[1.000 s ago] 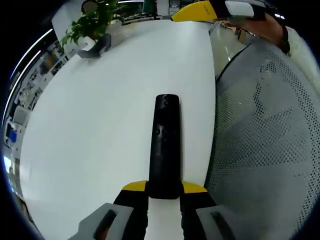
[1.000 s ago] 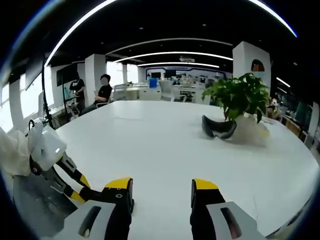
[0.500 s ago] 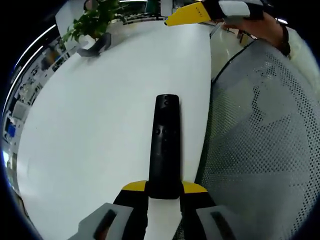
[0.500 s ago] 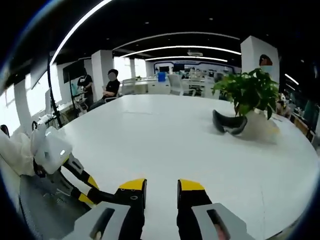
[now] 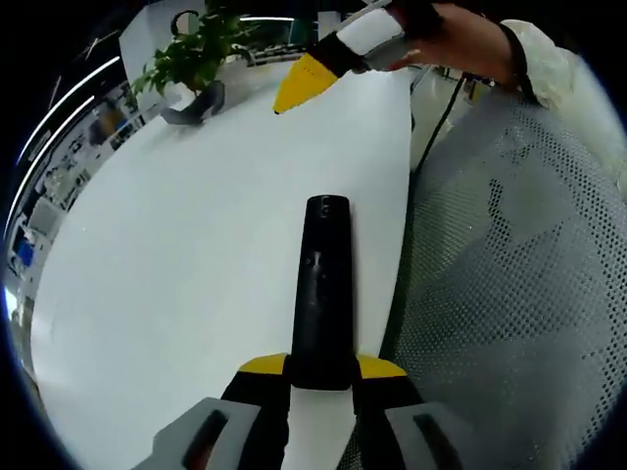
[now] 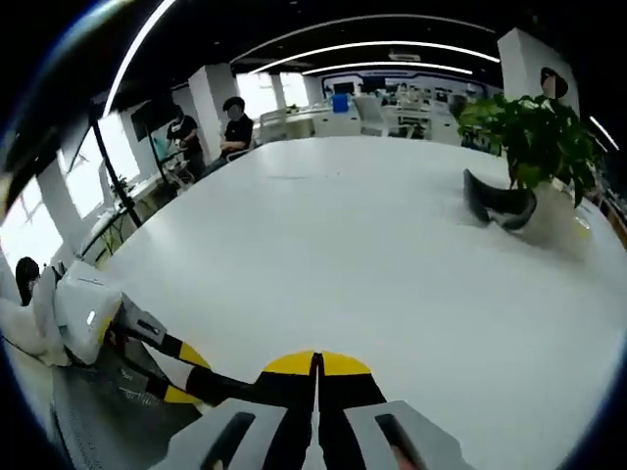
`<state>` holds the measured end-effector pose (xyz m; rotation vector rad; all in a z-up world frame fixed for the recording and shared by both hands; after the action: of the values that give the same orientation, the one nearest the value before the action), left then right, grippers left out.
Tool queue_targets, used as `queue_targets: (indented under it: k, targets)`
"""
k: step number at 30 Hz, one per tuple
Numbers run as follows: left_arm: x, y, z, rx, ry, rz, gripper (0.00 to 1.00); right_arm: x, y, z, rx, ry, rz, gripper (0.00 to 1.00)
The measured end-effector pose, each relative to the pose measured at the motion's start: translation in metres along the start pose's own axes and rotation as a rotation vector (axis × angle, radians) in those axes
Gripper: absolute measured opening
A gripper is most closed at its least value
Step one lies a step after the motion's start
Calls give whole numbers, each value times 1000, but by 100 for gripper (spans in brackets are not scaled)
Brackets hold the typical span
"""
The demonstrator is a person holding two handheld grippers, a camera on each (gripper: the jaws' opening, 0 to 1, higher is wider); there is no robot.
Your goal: Press the specified remote control buttons in sequence, fully releasing each button before pressing the next.
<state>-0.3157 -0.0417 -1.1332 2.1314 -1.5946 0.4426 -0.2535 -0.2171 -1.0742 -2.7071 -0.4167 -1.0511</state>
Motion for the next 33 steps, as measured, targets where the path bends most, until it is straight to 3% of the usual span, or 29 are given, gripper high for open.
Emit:
queue_targets:
  k: [7, 9, 11, 13, 23, 33]
  targets:
    - [-3, 0, 1, 7, 53, 7, 23, -20, 1, 6, 43, -119, 137, 0]
    - [-4, 1, 1, 11, 68, 11, 23, -26, 1, 7, 59, -193, 176, 0]
    - [-5, 1, 1, 12, 82, 14, 23, -28, -1, 9, 67, -206, 179, 0]
    - [-6, 1, 1, 13, 105, 8, 24, -34, -2, 10, 54, -267, 160, 0]
    - [-9, 1, 3, 17, 176, 5, 24, -43, -9, 19, 73, -322, 116, 0]
    - [-9, 2, 4, 16, 204, 1, 25, -48, -9, 23, 78, -371, 107, 0]
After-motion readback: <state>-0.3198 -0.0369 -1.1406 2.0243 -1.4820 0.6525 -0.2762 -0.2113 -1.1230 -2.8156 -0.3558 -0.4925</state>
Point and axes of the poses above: the point that each gripper's makers call its tool centre point, and the gripper's own axes: z roughly forward along the fingers, y roughly to its right, x roughly out of its top, the point moved 7 cm from there along -z, roughly backward along the fingers, and after that the axes turned 12 degrees about -x, right-handed, at the moved point
